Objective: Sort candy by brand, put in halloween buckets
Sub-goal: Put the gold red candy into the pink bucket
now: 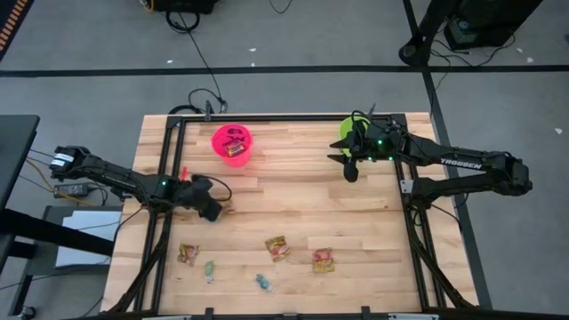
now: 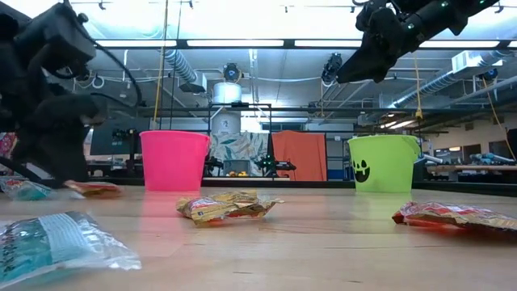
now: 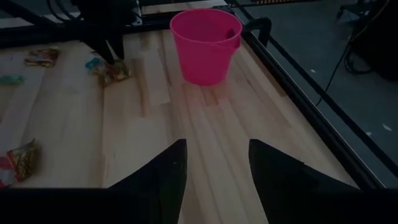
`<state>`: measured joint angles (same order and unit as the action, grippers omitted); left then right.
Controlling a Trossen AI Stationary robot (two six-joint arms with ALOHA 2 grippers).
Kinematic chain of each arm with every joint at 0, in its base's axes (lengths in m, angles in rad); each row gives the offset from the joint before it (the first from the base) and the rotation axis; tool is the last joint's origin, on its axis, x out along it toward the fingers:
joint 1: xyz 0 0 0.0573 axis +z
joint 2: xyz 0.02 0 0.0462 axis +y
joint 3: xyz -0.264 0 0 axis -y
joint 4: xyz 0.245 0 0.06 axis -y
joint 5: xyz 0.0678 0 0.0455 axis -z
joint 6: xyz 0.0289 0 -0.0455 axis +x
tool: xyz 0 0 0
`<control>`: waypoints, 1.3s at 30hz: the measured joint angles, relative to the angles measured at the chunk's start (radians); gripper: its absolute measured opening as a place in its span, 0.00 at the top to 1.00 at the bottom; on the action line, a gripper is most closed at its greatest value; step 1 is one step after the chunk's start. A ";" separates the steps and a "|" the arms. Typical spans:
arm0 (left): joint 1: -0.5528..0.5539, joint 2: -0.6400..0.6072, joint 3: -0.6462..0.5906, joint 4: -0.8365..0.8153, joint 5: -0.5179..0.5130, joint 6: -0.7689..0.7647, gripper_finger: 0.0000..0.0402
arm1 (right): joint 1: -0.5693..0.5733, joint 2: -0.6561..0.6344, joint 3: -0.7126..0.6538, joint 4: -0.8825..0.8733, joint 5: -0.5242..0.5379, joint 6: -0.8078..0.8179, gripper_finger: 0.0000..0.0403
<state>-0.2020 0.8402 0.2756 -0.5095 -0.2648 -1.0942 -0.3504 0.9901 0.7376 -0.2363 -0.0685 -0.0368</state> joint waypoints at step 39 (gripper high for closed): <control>-0.003 0.116 0.001 0.119 0.101 0.598 0.59 | 0.001 0.000 0.000 -0.003 0.005 0.007 0.54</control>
<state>-0.2050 0.9563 0.2763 -0.3906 -0.1640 -0.4957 -0.3492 0.9901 0.7376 -0.2389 -0.0632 -0.0302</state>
